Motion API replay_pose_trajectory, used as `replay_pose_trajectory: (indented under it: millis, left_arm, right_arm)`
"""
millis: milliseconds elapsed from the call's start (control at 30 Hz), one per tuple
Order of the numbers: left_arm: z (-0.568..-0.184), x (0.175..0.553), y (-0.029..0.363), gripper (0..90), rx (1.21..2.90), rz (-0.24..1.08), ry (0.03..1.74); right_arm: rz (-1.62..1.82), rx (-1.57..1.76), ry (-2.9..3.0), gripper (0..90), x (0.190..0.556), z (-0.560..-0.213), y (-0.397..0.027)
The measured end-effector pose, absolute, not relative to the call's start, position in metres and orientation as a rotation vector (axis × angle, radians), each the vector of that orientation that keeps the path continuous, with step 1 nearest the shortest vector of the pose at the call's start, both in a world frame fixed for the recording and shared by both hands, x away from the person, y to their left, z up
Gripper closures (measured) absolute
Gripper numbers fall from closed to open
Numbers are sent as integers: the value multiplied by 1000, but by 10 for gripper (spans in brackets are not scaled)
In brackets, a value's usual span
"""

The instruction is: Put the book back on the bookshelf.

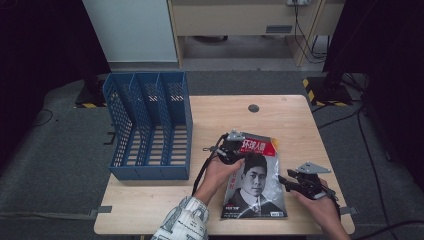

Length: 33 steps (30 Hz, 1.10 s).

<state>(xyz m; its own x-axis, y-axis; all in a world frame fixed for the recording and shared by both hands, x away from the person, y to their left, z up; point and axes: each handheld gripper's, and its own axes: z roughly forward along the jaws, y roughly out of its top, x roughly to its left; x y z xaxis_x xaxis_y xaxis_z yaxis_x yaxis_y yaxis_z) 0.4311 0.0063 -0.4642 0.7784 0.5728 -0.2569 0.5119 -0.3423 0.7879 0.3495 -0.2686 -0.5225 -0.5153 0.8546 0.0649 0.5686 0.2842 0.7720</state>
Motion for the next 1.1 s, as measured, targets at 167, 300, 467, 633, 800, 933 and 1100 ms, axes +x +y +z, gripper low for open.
replay_pose_trajectory:
  millis: [167,300,467,633,800,933,1100]
  left_arm:
    - [-457,432,8,847,1994,81,810]
    - [-452,432,10,852,1983,82,815]
    - [-451,432,11,854,1994,87,821]
    - [-458,432,10,853,2011,85,827]
    - [-462,433,12,850,2028,76,829]
    - [-465,434,10,844,2056,78,824]
    - [-468,435,10,836,2089,73,806]
  right_arm:
    - [1065,1287,2199,524,350,-523,-269]
    - [1045,1285,2210,550,350,-525,-271]
    - [1056,1285,2213,551,349,-525,-269]
    - [1115,1286,2235,470,351,-526,-259]
    - [1129,1287,2270,406,359,-535,-249]
    - [1155,1274,2280,415,361,-536,-247]
    - [1140,1204,2310,440,361,-536,-237]
